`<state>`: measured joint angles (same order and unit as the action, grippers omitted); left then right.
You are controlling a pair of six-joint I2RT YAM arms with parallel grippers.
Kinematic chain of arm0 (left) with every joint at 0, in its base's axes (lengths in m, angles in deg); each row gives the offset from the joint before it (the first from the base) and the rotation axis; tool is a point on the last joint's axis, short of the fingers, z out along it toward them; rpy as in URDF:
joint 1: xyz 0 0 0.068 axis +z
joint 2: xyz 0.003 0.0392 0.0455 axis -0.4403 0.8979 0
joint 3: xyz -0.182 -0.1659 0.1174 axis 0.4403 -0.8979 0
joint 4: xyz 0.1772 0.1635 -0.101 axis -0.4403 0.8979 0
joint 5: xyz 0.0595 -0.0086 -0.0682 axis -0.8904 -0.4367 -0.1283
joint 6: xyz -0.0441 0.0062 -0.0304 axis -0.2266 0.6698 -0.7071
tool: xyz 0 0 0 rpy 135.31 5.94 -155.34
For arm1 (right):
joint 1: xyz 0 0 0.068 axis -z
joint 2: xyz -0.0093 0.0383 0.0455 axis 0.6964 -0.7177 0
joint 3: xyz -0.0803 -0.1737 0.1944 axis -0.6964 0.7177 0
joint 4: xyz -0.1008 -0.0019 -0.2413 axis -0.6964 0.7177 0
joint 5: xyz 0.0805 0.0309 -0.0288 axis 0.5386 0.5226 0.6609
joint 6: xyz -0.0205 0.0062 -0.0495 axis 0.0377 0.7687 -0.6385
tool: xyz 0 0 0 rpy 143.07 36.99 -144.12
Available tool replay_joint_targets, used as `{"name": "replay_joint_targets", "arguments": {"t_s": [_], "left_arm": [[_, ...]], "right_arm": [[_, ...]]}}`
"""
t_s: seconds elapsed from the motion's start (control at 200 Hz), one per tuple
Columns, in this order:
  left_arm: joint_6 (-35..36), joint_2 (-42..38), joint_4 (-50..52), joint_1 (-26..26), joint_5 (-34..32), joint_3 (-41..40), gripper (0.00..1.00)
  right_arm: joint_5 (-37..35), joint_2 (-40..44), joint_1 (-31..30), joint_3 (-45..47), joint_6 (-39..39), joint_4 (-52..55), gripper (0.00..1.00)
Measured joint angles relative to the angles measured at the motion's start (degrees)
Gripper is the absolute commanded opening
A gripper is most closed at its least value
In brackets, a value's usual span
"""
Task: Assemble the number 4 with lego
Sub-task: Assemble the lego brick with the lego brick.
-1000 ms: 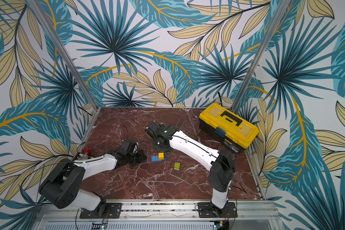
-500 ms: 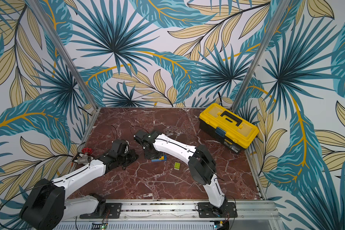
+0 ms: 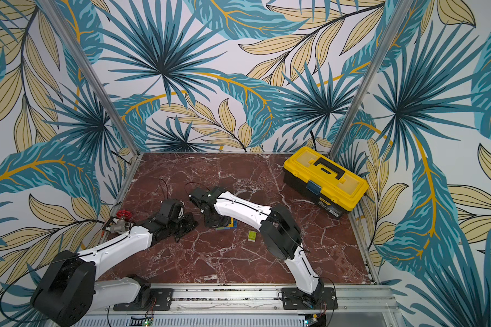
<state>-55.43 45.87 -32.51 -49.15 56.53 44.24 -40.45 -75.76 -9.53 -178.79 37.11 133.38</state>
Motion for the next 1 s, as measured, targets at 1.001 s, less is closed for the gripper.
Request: {"name": "replay_joint_targets", "arguments": {"t_s": [1.001], "left_arm": [[0.0, 0.0, -1.3, 0.2, 0.5, -1.5, 0.0]], "right_arm": [[-2.1, -6.8, 0.1, -8.7, 2.3, 4.6, 0.14]]}}
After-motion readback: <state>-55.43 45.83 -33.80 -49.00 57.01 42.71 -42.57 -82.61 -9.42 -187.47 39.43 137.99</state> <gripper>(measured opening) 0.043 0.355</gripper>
